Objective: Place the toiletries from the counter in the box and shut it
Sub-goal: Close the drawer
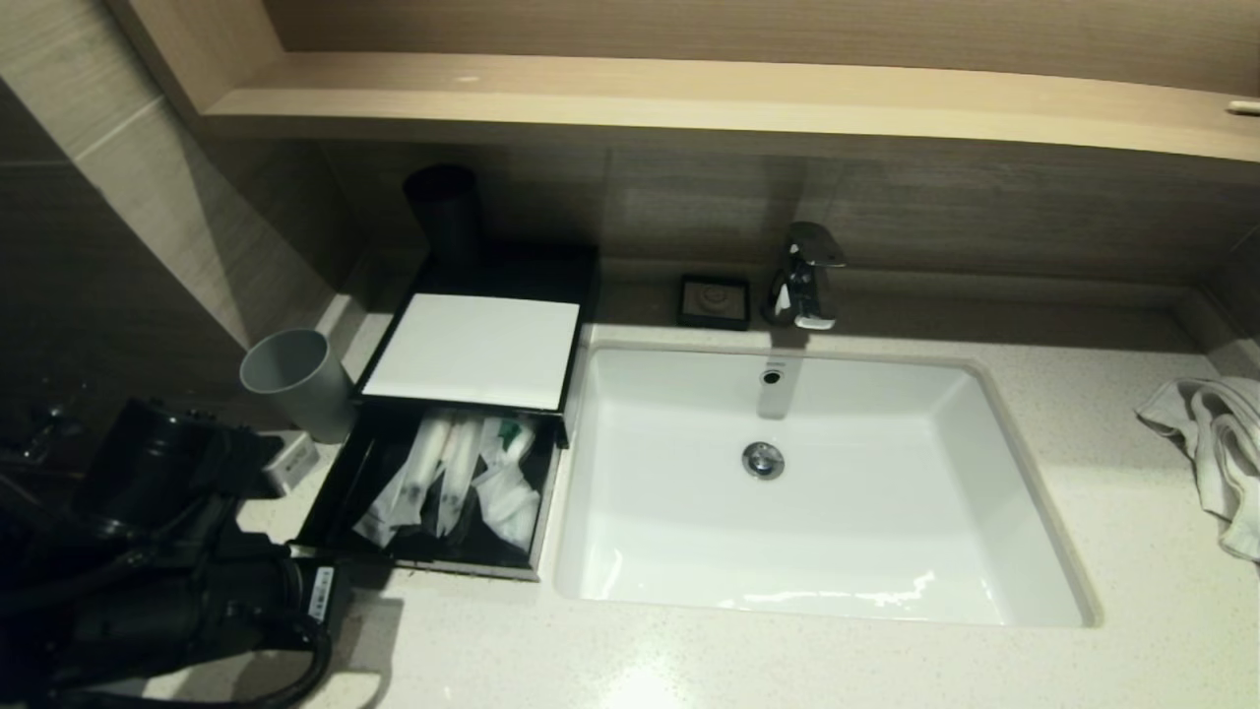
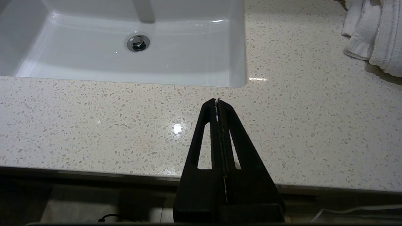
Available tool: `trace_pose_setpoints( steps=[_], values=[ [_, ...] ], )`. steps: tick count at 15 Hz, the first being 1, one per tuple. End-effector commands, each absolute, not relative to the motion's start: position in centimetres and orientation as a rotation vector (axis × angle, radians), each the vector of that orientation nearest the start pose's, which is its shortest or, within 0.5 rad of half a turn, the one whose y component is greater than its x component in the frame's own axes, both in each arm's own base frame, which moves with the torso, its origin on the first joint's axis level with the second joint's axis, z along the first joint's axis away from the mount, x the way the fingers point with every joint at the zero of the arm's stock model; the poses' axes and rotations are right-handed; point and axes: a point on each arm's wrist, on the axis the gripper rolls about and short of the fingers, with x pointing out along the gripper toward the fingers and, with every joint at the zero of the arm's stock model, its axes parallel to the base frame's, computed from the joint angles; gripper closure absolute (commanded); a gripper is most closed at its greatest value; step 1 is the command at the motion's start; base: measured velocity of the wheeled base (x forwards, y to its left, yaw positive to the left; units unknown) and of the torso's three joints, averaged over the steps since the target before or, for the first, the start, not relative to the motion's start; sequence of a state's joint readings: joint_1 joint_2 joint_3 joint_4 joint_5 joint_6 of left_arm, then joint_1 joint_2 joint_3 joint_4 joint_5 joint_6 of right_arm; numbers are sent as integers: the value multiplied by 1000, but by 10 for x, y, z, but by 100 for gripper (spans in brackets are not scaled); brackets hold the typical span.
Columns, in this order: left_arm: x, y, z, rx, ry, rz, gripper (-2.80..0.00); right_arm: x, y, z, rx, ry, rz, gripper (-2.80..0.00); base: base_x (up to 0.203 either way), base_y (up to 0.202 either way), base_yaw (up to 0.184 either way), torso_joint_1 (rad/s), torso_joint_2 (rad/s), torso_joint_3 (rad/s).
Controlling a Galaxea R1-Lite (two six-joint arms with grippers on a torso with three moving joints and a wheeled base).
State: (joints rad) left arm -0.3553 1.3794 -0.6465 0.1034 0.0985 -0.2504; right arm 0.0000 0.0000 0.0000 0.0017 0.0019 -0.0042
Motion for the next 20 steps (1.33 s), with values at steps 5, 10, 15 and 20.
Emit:
trace_pose_setpoints(
  steps=[5,10,15,20],
  values=[
    [184,-67,157,-56,852,-161,0,-23,0,75,-5,2,3,0,0,0,0,0,0,0],
    [188,-68,157,-57,848,-161,0,-23,0,75,-5,2,3,0,0,0,0,0,0,0],
    [191,-69,153,-51,864,-158,0,-23,0,75,-5,2,3,0,0,0,0,0,0,0],
    [197,-72,154,-51,857,-157,0,-23,0,75,-5,2,3,0,0,0,0,0,0,0]
  ],
)
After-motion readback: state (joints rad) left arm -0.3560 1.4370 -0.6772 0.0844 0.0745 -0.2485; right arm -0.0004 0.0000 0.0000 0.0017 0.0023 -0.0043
